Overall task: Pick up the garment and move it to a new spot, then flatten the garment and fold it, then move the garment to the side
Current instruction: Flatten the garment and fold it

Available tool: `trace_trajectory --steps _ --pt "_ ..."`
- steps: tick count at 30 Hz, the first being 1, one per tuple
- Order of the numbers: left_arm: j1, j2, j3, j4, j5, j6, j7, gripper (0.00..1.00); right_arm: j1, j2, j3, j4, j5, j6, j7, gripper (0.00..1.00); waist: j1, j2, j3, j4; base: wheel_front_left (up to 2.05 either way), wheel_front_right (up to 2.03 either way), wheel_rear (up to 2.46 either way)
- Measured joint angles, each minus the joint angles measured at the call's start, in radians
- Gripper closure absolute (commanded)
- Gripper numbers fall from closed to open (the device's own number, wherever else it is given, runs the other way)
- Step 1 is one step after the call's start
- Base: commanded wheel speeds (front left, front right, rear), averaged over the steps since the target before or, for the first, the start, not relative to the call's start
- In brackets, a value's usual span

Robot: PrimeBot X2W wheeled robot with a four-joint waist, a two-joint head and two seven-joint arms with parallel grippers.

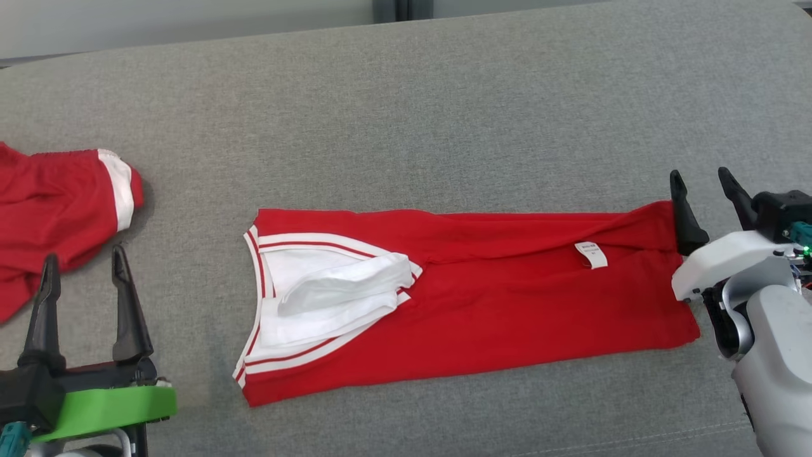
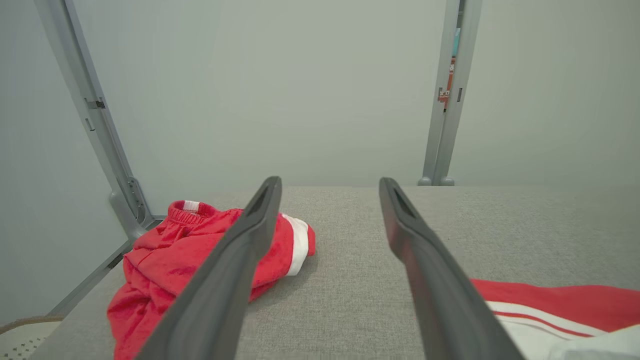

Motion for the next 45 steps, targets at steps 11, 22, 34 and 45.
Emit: trace_trajectory --steps 11,22,34,45 --pt "0.003 -0.124 0.123 0.080 0.090 -0.128 0.000 0.00 -0.104 -0.001 0.075 0.191 0.085 0.000 0.057 0.00 0.0000 0.0000 0.007 0.021 0.00 0.00 0.00" --pt "0.002 -0.141 0.177 0.082 0.121 -0.154 0.000 0.00 0.003 0.012 0.174 0.229 0.211 0.000 0.053 0.00 0.0000 0.0000 -0.015 -0.009 0.00 0.00 0.00" --pt "0.000 -0.144 0.185 0.076 0.138 -0.164 0.000 0.00 -0.012 0.039 0.234 0.251 0.340 -0.001 0.021 0.00 0.0000 0.0000 -0.006 -0.026 0.00 0.00 0.00" --pt "0.000 -0.144 0.179 0.074 0.133 -0.166 0.000 0.00 -0.025 0.053 0.274 0.277 0.462 -0.001 -0.014 1.00 0.0000 0.0000 -0.001 -0.015 0.00 0.00 0.00"
